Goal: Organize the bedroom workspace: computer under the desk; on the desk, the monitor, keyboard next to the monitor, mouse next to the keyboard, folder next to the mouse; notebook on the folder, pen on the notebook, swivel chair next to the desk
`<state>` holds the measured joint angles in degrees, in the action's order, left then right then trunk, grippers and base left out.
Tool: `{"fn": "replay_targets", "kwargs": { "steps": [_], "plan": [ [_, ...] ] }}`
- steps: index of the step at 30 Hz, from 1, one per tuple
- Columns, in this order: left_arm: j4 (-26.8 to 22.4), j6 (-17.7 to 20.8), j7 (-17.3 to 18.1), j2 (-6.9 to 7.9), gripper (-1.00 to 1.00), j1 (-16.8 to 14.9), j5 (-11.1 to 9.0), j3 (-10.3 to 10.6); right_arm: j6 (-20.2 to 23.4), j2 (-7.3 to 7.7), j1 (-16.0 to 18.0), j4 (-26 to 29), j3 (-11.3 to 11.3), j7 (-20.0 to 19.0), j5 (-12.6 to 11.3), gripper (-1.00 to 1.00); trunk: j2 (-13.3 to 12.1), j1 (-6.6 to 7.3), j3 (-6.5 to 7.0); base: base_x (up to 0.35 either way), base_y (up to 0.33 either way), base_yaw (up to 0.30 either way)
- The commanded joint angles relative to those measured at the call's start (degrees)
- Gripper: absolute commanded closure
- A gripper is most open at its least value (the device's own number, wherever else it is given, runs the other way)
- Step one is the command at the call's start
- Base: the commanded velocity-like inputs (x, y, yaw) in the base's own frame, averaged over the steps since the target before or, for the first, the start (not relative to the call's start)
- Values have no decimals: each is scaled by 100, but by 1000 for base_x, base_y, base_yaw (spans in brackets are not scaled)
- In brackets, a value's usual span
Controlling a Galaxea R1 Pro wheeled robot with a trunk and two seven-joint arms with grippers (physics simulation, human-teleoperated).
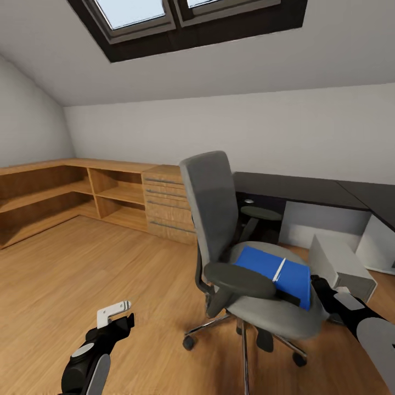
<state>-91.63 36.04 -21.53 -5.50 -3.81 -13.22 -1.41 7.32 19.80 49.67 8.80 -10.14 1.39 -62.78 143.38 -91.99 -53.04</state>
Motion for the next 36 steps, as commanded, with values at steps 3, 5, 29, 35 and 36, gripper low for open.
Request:
{"fn": "replay_targets", "kwargs": {
  "steps": [3, 5, 29, 35, 36],
  "plan": [
    [-4, 17, -44, -3, -100, -6, -58, 0, 32, -8, -1, 9, -35, 12, -24, -100, 2, 1, -6, 0, 0, 272],
    [-4, 17, -44, -3, -100, -6, -59, 0, 32, -13, -1, 8, -33, 11, -23, -100, 2, 1, -6, 0, 0, 272],
    [45, 11, -53, -12, -100, -6, -45, 11, 32, -28, -1, 17, -32, 2, -23, -100, 2, 1, -6, 0, 0, 272],
    [65, 9, -53, -12, -100, -6, -41, 25, 32, -25, -1, 17, -33, 2, -23, -100, 2, 1, -6, 0, 0, 272],
    [69, 9, -53, -12, -100, -6, -40, 26, 32, -26, -1, 17, -32, 3, -23, -100, 2, 1, -6, 0, 0, 272]
  ]
}}
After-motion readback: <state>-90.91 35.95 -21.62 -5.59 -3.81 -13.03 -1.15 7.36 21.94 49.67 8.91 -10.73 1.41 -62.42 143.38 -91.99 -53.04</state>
